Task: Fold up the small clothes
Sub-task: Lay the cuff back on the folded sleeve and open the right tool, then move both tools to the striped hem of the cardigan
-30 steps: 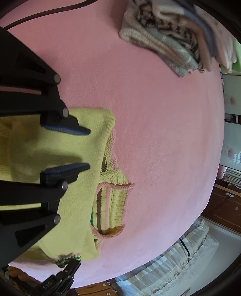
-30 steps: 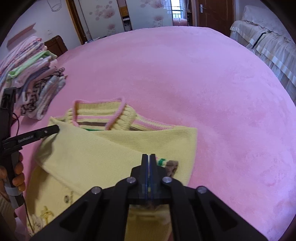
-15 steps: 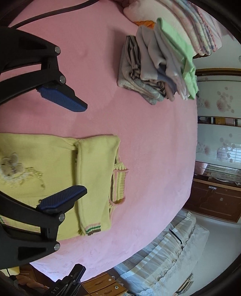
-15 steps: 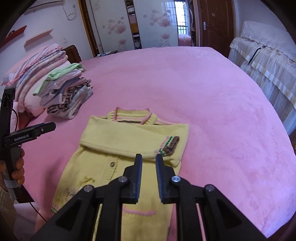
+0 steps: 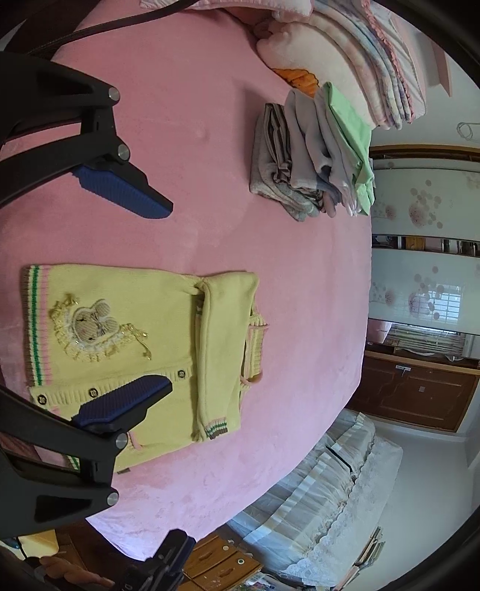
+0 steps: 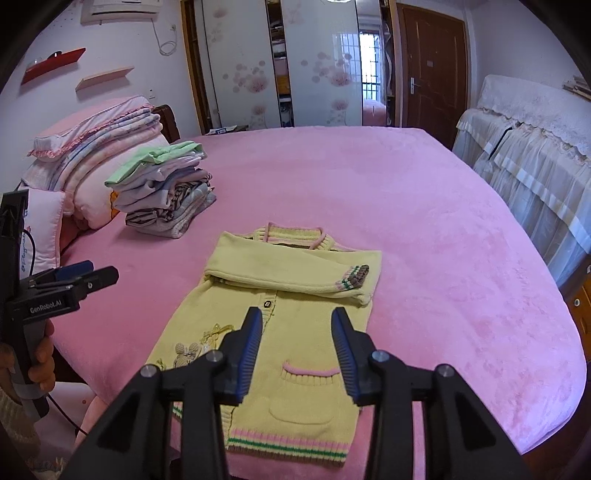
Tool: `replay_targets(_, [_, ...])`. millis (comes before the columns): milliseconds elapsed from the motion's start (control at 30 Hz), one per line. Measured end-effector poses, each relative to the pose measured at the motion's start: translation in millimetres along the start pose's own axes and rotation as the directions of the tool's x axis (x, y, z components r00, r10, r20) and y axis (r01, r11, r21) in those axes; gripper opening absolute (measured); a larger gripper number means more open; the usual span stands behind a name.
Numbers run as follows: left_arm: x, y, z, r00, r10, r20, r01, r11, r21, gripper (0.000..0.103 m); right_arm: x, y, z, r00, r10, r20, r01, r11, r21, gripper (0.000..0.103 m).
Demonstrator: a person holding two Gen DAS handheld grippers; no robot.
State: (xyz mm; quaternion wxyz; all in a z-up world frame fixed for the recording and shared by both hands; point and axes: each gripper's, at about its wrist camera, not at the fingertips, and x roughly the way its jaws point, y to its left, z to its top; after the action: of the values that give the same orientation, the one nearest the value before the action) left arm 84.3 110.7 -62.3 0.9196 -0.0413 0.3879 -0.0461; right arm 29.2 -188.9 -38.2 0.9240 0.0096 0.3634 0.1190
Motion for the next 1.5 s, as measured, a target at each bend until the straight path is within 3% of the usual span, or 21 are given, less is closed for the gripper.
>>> replay_targets(133, [0.5, 2.6, -20.4, 1.0, 0.025, 0.007, -0.025, 1.0, 0.0, 0.086, -8.4, -0.3, -16.3, 1.0, -0.016, 0.018, 0.016, 1.0, 0.001, 0.039])
replay_targets(267, [12.7, 10.1, -41.2, 0.999, 0.034, -0.036, -0.035, 0.999, -0.008, 0.086, -2.5, -3.6, -35.7, 1.0, -0.03, -0.005, 0.03, 1.0, 0.001, 0.039])
replay_targets(733, [58.0, 41.7, -122.8, 0.975, 0.059, -0.213, -0.075, 0.995, -0.065, 0.086, 36.0, -35.8, -124.0, 0.979, -0.07, -0.192, 0.076, 0.997, 0.023, 0.039])
replay_targets(1100, [78.6, 41.0, -143.6, 0.96, 0.003, -0.28, -0.031, 0.995, -0.095, 0.085, 63.0, -50.6, -143.5, 0.965, -0.027, -0.262, 0.056, 0.993, 0.106, 0.039])
replay_targets(1500, [93.5, 34.7, -147.4, 0.95, -0.026, -0.31, -0.004, 0.995, -0.097, 0.084, 78.3, -54.1, -154.9, 0.95, -0.007, -0.313, 0.047, 0.992, 0.12, 0.039])
